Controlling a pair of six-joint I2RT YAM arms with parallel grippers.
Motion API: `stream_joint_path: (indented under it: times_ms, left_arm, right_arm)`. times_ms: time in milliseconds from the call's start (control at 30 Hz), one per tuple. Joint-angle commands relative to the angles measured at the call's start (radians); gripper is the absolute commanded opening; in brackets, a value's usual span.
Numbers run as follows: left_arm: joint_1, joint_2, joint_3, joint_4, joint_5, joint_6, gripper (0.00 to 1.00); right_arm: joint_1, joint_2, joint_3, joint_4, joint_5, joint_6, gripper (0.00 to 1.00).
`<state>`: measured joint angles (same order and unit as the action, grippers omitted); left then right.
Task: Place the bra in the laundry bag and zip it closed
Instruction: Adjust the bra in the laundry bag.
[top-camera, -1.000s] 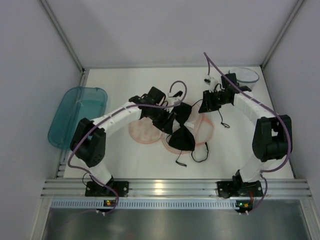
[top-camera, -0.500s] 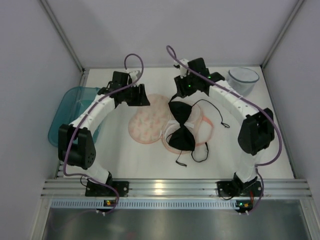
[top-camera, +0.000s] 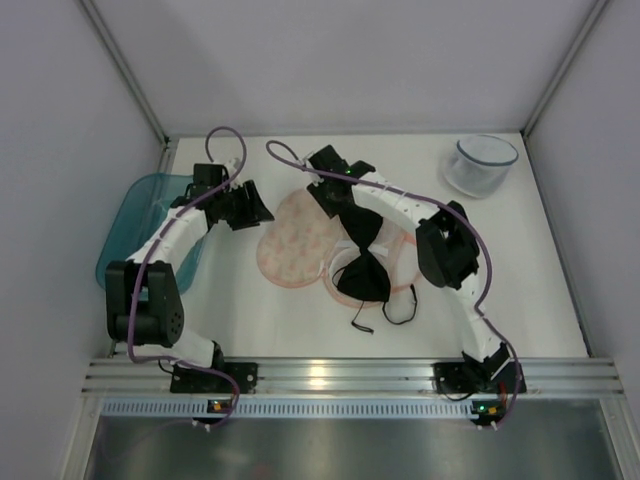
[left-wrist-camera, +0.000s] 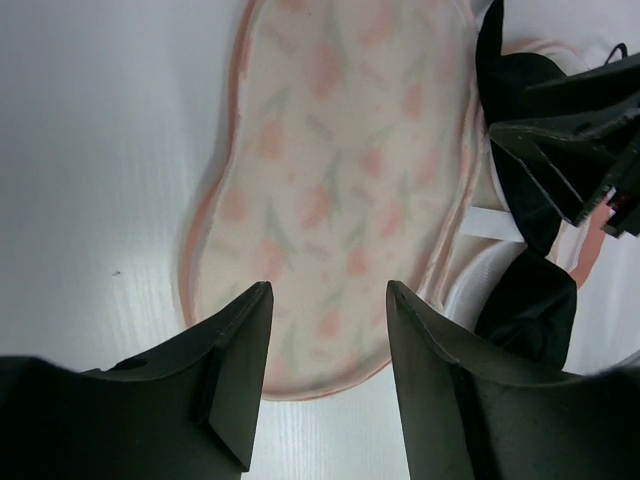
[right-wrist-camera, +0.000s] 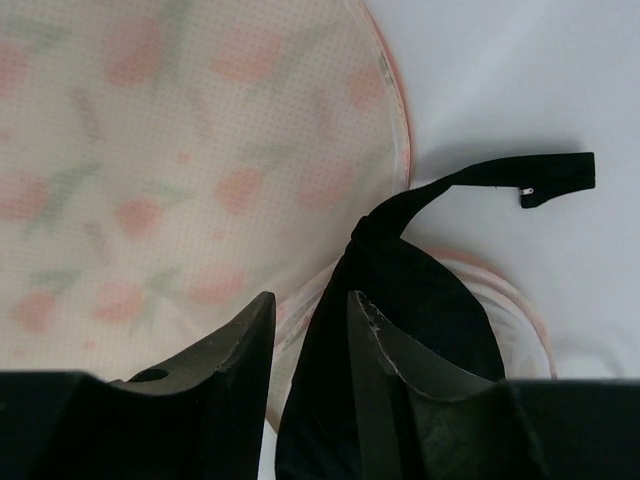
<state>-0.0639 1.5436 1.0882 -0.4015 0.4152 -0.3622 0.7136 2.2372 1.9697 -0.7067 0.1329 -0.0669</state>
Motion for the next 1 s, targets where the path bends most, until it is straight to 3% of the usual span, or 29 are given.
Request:
stream_joint_path:
  times_ms: [0,167,233,300,433,533,600,700,800,833,967]
  left_arm:
    - [-0.008,-0.071,-0.02,0.09,0.092,-0.017,0.55]
    - [-0.01,-0.059,-0.039,0.096,0.209,0.043,0.54]
    - [-0.013,-0.056,-0.037,0.09,0.295,0.103,0.55]
    - [-0.066,-0.095,-0.036,0.066,0.263,0.162,0.58]
    - [-0.31,-0.158,-0.01,-0.002,-0.014,0.409,0.57]
    - [-0.56,-0.14,0.058,-0.077,-0.13,0.533,0.56]
    - [-0.638,-0.087,0.142,-0.135,-0.193,0.615,0.56]
    - [-0.81,0.036,0.289,-0.279,-0.306,0.917,0.57]
    - [-0.933,0.194,0.428,-0.382,-0.449,0.884,0.56]
    - [-0.968,0.234,0.519,-0.399,-0.464,0.765,0.53]
    - [-1.042,0.38,0.614,-0.436,-0.498,0.554,0.51]
  right_arm:
    - [0.003,0.002,0.063,-0.033,0.044,0.003,0.36]
    - [-0.032,-0.166,-0.073,0.021,-0.118,-0.068,0.49]
    - [-0.065,-0.233,-0.097,-0.016,-0.179,-0.093,0.51]
    - [-0.138,-0.275,-0.132,-0.039,-0.295,-0.093,0.5]
    - [-0.264,-0.413,-0.274,-0.043,-0.436,-0.039,0.49]
    - [-0.388,-0.478,-0.34,-0.036,-0.558,0.039,0.49]
    - [-0.501,-0.508,-0.367,-0.04,-0.654,0.061,0.48]
    - [-0.623,-0.556,-0.426,-0.045,-0.716,0.085,0.48]
    - [-0.704,-0.623,-0.514,-0.024,-0.736,0.076,0.48]
    - [-0.747,-0.642,-0.555,-0.02,-0.734,0.078,0.48]
    - [-0.783,-0.703,-0.618,-0.01,-0.728,0.007,0.48]
